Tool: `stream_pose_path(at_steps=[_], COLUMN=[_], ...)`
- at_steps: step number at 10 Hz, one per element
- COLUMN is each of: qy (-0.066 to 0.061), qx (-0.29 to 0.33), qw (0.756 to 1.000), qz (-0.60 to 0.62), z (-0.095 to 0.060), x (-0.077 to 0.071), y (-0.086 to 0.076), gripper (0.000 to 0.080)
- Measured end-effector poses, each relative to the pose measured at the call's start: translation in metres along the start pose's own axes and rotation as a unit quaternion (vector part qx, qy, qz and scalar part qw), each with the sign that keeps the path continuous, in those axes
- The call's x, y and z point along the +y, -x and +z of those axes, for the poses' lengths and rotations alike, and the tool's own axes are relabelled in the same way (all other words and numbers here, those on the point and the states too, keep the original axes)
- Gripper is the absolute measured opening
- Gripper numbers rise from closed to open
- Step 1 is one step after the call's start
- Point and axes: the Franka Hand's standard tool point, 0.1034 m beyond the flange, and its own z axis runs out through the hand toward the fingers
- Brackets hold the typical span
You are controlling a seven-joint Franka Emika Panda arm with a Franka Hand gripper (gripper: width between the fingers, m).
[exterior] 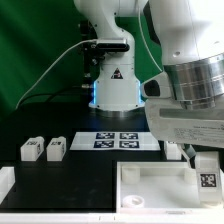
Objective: Assemble one leg
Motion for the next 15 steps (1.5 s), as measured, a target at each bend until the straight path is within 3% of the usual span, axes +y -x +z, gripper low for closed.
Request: stream_pose_path(at_steps=[1,3,4,5,6,7,10,13,14,15], qy=[0.002,0.030,0.033,0.031,0.029,0.028,0.022,-0.027,-0.036,-0.046], qx=[0.001,0.023,0.029,0.028,0.028,0.029,0.035,0.045,0.041,0.034], qw=[0.998,0.980,0.970,0.974,0.978,0.986,0.999,0.969,0.956,0.927], qz=[-0.060,-0.197,-0.240,-0.222,-0.202,-0.164,0.003,0.240,0.289,0.370], z=[0.000,-0.008,-0.011,-0.010,-0.010,-0.011,-0.010,-0.010,-0.009,-0.009], x=[0.000,-0.003,-0.006,-0.006,-0.006,-0.006,-0.004,-0.004,-0.003,-0.005], y=[-0.001,-0.009,-0.011,-0.011,-0.010,-0.011,-0.014,-0.017,-0.017,-0.015], gripper=[0.0649,0.0649,0.0519,0.0519,0.0381,0.0314,0.0314,0.0314,0.0314,0.0314])
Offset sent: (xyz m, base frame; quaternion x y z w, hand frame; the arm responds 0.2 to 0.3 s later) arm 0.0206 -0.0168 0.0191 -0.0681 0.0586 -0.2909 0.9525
